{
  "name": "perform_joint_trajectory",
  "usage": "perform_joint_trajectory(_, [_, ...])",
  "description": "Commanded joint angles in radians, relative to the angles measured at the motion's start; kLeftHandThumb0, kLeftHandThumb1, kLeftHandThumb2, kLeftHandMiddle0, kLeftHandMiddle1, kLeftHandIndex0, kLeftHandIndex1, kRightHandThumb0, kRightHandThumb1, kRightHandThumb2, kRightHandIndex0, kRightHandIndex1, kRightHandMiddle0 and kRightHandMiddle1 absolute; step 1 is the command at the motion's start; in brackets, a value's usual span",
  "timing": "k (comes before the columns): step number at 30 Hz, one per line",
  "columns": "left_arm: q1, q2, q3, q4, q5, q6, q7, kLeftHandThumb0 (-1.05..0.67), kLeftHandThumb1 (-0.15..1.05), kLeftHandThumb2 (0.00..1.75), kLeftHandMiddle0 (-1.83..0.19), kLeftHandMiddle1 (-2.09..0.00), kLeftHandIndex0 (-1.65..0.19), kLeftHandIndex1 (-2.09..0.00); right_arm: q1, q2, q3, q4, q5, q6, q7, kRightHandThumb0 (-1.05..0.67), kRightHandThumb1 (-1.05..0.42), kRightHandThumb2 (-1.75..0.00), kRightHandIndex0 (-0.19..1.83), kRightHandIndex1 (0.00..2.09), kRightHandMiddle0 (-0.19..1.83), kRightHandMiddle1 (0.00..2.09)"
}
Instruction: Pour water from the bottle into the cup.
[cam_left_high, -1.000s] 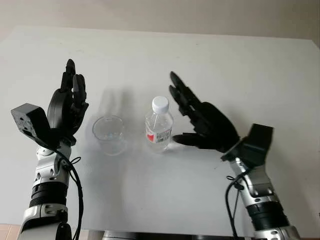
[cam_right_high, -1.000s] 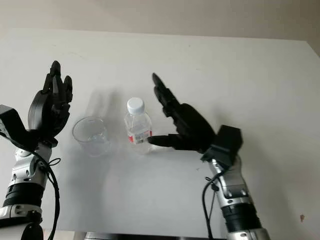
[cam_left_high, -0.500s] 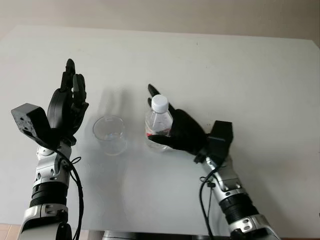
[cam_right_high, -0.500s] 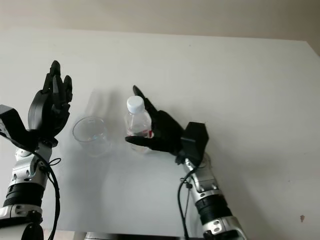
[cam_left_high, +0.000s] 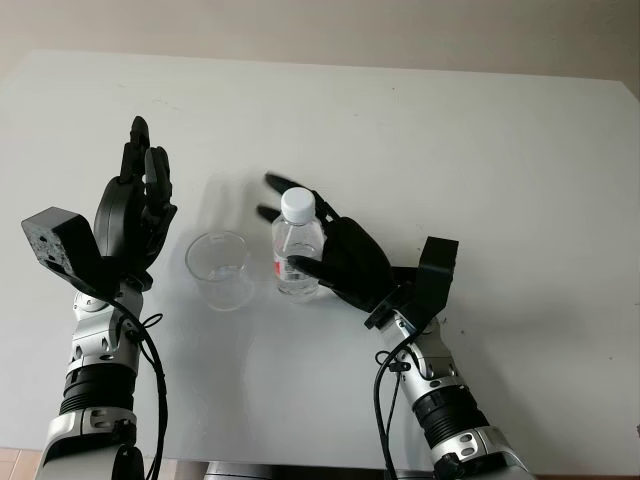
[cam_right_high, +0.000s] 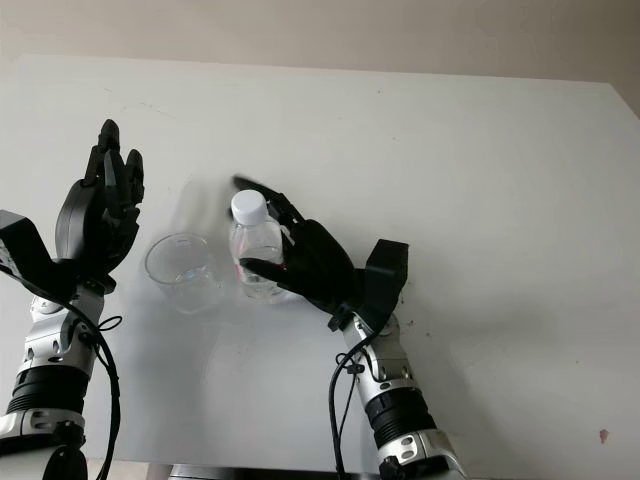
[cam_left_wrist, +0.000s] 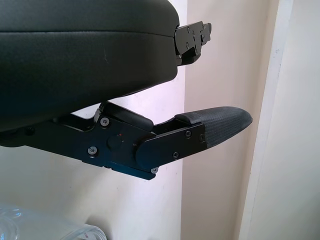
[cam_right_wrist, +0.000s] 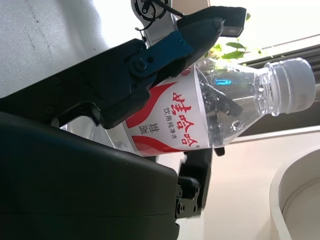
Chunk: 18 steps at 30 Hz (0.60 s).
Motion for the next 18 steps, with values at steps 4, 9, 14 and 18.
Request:
perform_joint_trajectory(4, [-0.01, 0.006, 0.005, -0.001, -0.004, -0.01, -0.006, -0.74, 1.05, 0.71, 0.19, 0.0, 0.19, 0.0, -0.001, -0.02, 0.011, -0.034, -0.045, -0.013, -0.016, -0.47, -0.93, -0.06, 1.24, 2.09, 1.05, 2.09])
perform_joint_trajectory(9, [-0.01, 0.007, 0.002, -0.005, -0.002, -0.006, -0.007, -0.75, 1.05, 0.7, 0.19, 0.0, 0.19, 0.0, -0.01, -0.043, 0.021, -0.014, -0.073, -0.067, 0.016, -0.42, -1.0, -0.06, 1.64, 2.09, 1.47, 2.09])
perform_joint_trajectory(14, [-0.009, 0.004, 0.003, -0.008, -0.004, -0.004, -0.002, -0.75, 1.05, 0.69, 0.19, 0.0, 0.19, 0.0, -0.02, -0.067, 0.039, 0.001, -0.103, -0.098, 0.047, -0.45, -1.0, -0.05, 1.61, 2.09, 1.51, 2.09])
perform_joint_trajectory(18, [-0.011, 0.003, 0.005, -0.004, -0.005, -0.009, -0.004, -0.75, 1.05, 0.69, 0.19, 0.0, 0.19, 0.0, -0.017, -0.075, 0.049, -0.01, -0.129, -0.111, 0.029, -0.45, -1.01, -0.06, 1.61, 2.09, 1.54, 2.09])
